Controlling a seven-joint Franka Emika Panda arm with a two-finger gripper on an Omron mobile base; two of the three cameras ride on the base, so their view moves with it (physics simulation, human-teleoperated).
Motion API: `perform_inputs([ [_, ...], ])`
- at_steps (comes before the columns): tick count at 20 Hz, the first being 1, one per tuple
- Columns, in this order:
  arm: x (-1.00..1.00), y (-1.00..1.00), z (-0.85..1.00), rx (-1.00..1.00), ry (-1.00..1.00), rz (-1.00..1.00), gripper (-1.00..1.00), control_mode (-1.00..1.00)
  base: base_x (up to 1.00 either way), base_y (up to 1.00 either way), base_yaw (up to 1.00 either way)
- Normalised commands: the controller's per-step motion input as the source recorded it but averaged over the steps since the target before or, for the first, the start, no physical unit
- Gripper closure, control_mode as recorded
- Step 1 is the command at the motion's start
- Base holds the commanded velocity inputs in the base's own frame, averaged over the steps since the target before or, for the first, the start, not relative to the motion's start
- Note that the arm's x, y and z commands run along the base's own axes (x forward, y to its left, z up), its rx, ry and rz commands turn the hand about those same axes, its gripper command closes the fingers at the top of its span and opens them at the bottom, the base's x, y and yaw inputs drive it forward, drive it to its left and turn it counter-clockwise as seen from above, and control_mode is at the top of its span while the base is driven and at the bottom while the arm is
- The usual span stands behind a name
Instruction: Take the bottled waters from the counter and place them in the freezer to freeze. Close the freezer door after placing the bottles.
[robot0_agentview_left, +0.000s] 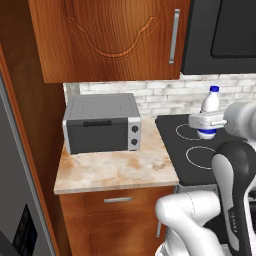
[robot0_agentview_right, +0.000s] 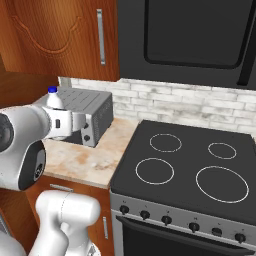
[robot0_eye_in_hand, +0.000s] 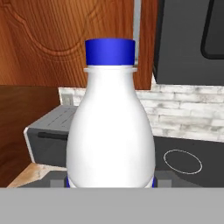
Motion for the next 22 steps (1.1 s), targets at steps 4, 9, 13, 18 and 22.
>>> perform_inputs([
  [4,-0.03,0.0,0.0,0.0,0.0,-0.09,1.0,-1.0,0.0,0.0,0.0],
  [9,0.0,0.0,0.0,0.0,0.0,-0.09,1.0,-1.0,0.0,0.0,0.0],
  [13,0.0,0.0,0.0,0.0,0.0,-0.07,1.0,-1.0,0.0,0.0,0.0],
  [18,0.0,0.0,0.0,0.0,0.0,-0.01,1.0,-1.0,0.0,0.0,0.0],
  [22,0.0,0.0,0.0,0.0,0.0,0.0,1.0,-1.0,0.0,0.0,0.0],
])
